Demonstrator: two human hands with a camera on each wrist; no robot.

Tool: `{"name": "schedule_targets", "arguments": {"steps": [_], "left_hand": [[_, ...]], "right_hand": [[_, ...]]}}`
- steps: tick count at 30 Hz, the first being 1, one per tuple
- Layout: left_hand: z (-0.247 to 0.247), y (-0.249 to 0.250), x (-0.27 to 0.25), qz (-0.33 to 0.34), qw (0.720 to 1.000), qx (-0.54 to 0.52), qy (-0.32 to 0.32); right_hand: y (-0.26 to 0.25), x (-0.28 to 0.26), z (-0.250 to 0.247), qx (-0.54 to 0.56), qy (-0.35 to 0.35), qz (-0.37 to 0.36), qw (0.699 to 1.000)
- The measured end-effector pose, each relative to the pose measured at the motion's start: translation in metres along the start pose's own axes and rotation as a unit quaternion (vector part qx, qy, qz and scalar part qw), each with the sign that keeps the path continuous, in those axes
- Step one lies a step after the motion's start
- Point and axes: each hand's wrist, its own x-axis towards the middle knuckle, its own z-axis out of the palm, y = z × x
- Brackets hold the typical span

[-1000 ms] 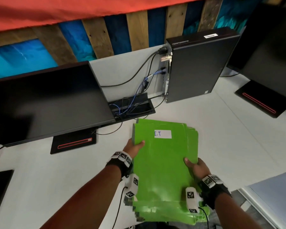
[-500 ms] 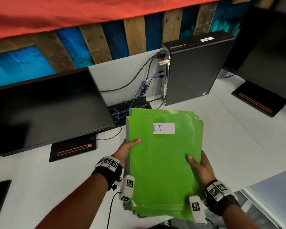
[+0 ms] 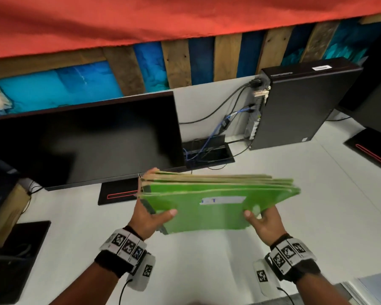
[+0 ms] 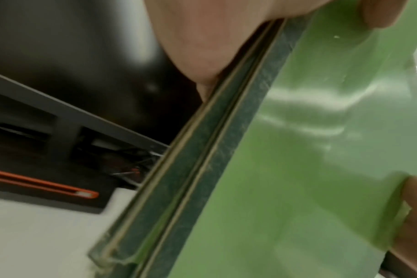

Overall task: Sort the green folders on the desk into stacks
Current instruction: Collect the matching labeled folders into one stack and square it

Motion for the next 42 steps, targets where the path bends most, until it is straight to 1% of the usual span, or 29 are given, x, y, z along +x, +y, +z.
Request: {"name": "schedule_targets", "arguments": {"steps": [2, 3, 5, 8, 10, 13, 14, 16, 18, 20, 22, 23, 25, 26, 28, 30, 31, 32, 34, 36, 38, 42], "left_hand": [[-0.019, -0.007, -0.008, 0.011, 0.999, 0.032, -0.009], [-0.026, -0.006, -0.010, 0.015, 0.999, 0.036, -0.022], [-0.036, 0.000, -0.012, 0.019, 0.998, 0.032, -0.058], [-0.041, 0.018, -0.014, 0.013, 0.996, -0.021, -0.087], [-0.039, 0.032, -0.012, 0.007, 0.996, -0.050, -0.071], [-0.033, 0.046, -0.004, -0.019, 0.995, -0.100, -0.022], [-0.031, 0.049, -0.001, -0.027, 0.995, -0.099, -0.007], [-0.028, 0.052, 0.003, -0.041, 0.996, -0.082, 0.006], [-0.026, 0.053, 0.004, -0.061, 0.994, -0.090, 0.017], [-0.024, 0.056, 0.002, -0.078, 0.989, -0.127, 0.002], [-0.027, 0.055, -0.002, -0.085, 0.982, -0.165, -0.028], [-0.030, 0.053, -0.003, -0.078, 0.983, -0.162, -0.039], [-0.030, 0.054, -0.005, -0.057, 0.992, -0.105, -0.047], [-0.029, 0.054, -0.004, -0.048, 0.996, -0.068, -0.030], [-0.025, 0.055, 0.000, -0.022, 0.999, -0.021, 0.033], [-0.021, 0.058, 0.004, 0.012, 0.996, 0.028, 0.086], [-0.019, 0.060, 0.005, 0.016, 0.994, 0.037, 0.104], [-0.018, 0.060, 0.006, 0.011, 0.993, 0.028, 0.118], [-0.016, 0.061, 0.007, -0.025, 0.990, -0.024, 0.139], [-0.016, 0.063, 0.011, -0.079, 0.985, -0.082, 0.133], [-0.018, 0.061, 0.016, -0.130, 0.977, -0.117, 0.122], [-0.021, 0.058, 0.026, -0.161, 0.977, -0.095, 0.099]], "right_hand": [[-0.001, -0.003, 0.010, -0.038, -0.040, 0.004, 0.998], [-0.006, -0.003, 0.013, -0.036, -0.052, 0.005, 0.998], [-0.020, -0.002, 0.018, 0.019, -0.057, 0.004, 0.998], [-0.037, 0.001, 0.022, 0.124, -0.027, -0.059, 0.990], [-0.046, 0.004, 0.025, 0.147, -0.014, -0.091, 0.985], [-0.052, 0.004, 0.030, 0.163, -0.013, -0.096, 0.982], [-0.053, 0.003, 0.030, 0.177, -0.011, -0.093, 0.980], [-0.056, 0.000, 0.030, 0.209, 0.007, -0.074, 0.975], [-0.063, -0.003, 0.028, 0.252, 0.018, -0.047, 0.966], [-0.073, -0.007, 0.033, 0.256, 0.055, -0.033, 0.964], [-0.078, -0.008, 0.042, 0.215, 0.095, -0.033, 0.971], [-0.080, -0.009, 0.045, 0.208, 0.116, -0.035, 0.971], [-0.082, -0.007, 0.050, 0.227, 0.137, -0.027, 0.964], [-0.084, -0.005, 0.051, 0.240, 0.137, -0.018, 0.961], [-0.087, 0.001, 0.049, 0.255, 0.139, 0.003, 0.957], [-0.089, 0.004, 0.048, 0.273, 0.137, 0.023, 0.952], [-0.089, 0.005, 0.047, 0.285, 0.131, 0.029, 0.949], [-0.090, 0.006, 0.046, 0.293, 0.122, 0.037, 0.948], [-0.095, 0.008, 0.043, 0.294, 0.111, 0.053, 0.948], [-0.100, 0.010, 0.040, 0.299, 0.107, 0.067, 0.946], [-0.102, 0.013, 0.039, 0.289, 0.114, 0.079, 0.947], [-0.106, 0.014, 0.040, 0.270, 0.120, 0.076, 0.952]]}}
